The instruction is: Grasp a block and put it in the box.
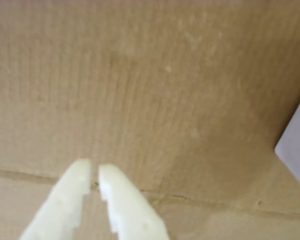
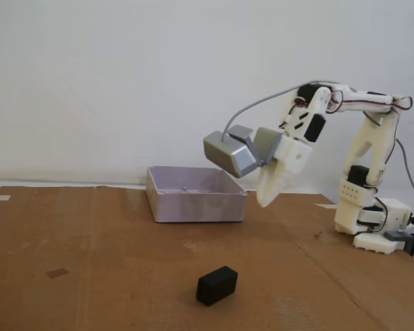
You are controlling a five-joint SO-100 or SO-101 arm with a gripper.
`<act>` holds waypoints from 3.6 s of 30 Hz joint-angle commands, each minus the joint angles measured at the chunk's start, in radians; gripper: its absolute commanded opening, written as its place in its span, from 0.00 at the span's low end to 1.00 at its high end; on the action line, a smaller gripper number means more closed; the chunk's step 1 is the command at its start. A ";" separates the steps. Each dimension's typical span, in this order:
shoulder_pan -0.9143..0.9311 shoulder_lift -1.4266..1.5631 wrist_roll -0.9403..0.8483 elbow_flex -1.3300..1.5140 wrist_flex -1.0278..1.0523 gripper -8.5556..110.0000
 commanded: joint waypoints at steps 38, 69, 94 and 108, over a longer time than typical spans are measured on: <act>-0.123 -0.377 -0.074 -0.399 -0.479 0.07; -0.172 -0.511 -0.081 -0.512 -0.476 0.07; -0.163 -0.630 -0.078 -0.673 -0.476 0.07; -0.163 -0.640 -0.081 -0.815 -0.150 0.07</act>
